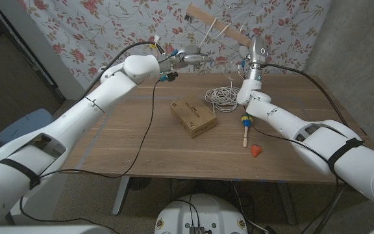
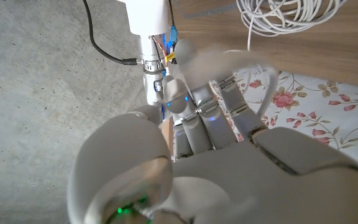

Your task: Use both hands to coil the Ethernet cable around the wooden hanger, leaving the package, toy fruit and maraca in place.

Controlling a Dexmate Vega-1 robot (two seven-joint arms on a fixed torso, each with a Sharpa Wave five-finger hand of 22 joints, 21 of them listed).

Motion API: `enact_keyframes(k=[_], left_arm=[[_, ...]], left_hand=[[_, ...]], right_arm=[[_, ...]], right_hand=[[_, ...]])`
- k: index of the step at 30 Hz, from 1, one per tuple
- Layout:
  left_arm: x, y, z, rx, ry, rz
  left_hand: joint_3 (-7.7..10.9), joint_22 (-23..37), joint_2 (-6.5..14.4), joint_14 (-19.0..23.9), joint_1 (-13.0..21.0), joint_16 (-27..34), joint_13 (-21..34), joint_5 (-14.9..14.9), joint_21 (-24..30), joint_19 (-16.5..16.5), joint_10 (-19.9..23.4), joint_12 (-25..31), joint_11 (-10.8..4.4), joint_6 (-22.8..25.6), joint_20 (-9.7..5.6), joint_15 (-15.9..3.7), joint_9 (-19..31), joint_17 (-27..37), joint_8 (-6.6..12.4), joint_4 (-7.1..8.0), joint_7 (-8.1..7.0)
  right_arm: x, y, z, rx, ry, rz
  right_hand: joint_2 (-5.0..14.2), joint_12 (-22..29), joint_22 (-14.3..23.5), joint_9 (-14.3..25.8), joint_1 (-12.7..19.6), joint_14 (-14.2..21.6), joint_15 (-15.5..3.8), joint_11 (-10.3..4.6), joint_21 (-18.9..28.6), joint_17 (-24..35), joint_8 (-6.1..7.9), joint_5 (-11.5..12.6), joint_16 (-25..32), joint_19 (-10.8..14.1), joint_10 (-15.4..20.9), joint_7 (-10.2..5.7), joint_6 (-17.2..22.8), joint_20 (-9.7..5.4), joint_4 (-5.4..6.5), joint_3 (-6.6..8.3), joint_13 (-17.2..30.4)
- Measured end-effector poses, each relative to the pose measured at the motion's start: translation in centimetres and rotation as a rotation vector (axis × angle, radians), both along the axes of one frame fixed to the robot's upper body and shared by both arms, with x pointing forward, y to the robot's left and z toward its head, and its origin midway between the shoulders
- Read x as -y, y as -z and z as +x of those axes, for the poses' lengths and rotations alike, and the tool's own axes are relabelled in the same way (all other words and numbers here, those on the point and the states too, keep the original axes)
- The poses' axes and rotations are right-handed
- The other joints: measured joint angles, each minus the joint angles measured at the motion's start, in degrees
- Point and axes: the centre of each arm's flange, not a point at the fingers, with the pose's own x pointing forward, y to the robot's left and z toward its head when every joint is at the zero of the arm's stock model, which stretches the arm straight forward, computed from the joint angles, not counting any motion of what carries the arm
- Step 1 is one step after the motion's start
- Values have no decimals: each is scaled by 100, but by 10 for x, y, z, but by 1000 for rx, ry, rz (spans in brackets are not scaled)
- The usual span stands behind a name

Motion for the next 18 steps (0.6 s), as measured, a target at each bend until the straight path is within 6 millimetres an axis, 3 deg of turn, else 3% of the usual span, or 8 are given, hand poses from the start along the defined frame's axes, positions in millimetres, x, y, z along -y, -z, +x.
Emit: enact_keyframes(k=[13,18], left_arm=[[-16,20,17,-89,12,-117],[-22,24,21,-103,2,-160]], left_hand=[[61,-27,16,0,-47,0,13,-35,84,0,0,0,0,0,0,1,-120,67,-37,-16,0],[64,-20,-28,60,-119,-78,121,-141,228,-3,-170,87,-20,24,3,108,-419,-68,-235,-30,-22]], right_arm=[[20,-5,-14,57,-134,113],[23,-4,-16,70,-150,118]], right_hand=[[0,0,0,0,0,-1,0,2,0,27,-4,-13,-22,0,-2,-1,-1,0,10,23,0],[0,0,0,0,0,-1,1,2,-1,27,2,-26,-23,0,-2,-1,-1,0,11,23,0]])
